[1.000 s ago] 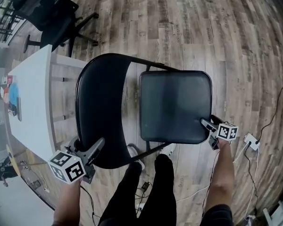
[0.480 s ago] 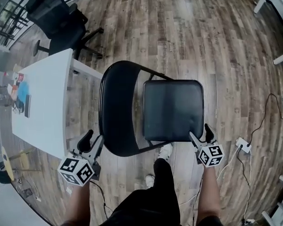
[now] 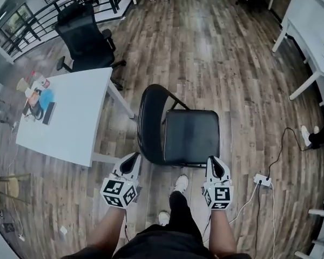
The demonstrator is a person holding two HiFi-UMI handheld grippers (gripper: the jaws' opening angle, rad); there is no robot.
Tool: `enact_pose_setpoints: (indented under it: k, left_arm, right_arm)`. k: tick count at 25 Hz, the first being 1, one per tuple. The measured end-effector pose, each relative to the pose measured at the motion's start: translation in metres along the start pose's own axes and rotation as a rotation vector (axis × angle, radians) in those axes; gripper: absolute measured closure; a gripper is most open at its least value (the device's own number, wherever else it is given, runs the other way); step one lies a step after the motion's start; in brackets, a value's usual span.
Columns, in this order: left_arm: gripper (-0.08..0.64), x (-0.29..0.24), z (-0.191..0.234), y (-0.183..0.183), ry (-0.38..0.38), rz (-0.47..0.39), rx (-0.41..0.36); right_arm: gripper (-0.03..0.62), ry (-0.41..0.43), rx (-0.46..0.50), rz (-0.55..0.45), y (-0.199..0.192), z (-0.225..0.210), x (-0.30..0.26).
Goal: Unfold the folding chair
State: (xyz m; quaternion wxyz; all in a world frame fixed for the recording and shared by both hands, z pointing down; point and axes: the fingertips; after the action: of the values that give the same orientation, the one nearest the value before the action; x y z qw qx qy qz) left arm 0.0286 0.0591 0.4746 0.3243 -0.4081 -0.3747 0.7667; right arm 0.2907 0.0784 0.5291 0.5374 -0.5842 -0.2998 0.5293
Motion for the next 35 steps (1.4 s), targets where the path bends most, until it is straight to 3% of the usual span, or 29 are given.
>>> enact_pose_setpoints:
  k: [6,11,17,22,27,35]
  left_arm:
    - [0.554,0.073,-0.046,-0.010,-0.017,-0.064,-0.100]
    - [0.554,0.155,-0.094,-0.024,-0.055,-0.091,-0.064]
    - [0.554,0.220,-0.129,-0.029,-0.089,-0.095,-0.066]
    - [0.554,0.248,-0.149,-0.029,-0.069,-0.142,-0.073]
    - [0.554,0.263,-0.171,-0.026,-0.022,-0.206,-0.133]
    - [0.554,0.279,-0.217,-0.052,0.007,-0.191,-0.112]
  right_arm:
    - [0.577,-0.085,0.053,-0.062,0.074,0.043,0.088]
    - [0.577,-0.065,0.101,-0.056,0.095,0.093,0.178]
    - [0.577,-0.016,0.168,-0.054,0.105,0.147,0.242]
    - [0.578,-0.041,0.194,-0.109,0.122,0.140,0.271]
    - [0.578,-0.045,0.197,-0.146,0.126,0.119,0.294]
    - [0.578,-0.043,0.197,-0.160,0.125,0.091,0.337]
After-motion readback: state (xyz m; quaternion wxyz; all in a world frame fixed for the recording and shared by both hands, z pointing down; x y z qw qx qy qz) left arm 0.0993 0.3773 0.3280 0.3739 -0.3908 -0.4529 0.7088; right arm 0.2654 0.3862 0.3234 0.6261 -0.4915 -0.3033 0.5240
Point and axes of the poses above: the fingertips, and each gripper's own axes: x backward along the fingers, z to its left, y out of its top, and after that the axes turned 12 degrees about x, right-handed
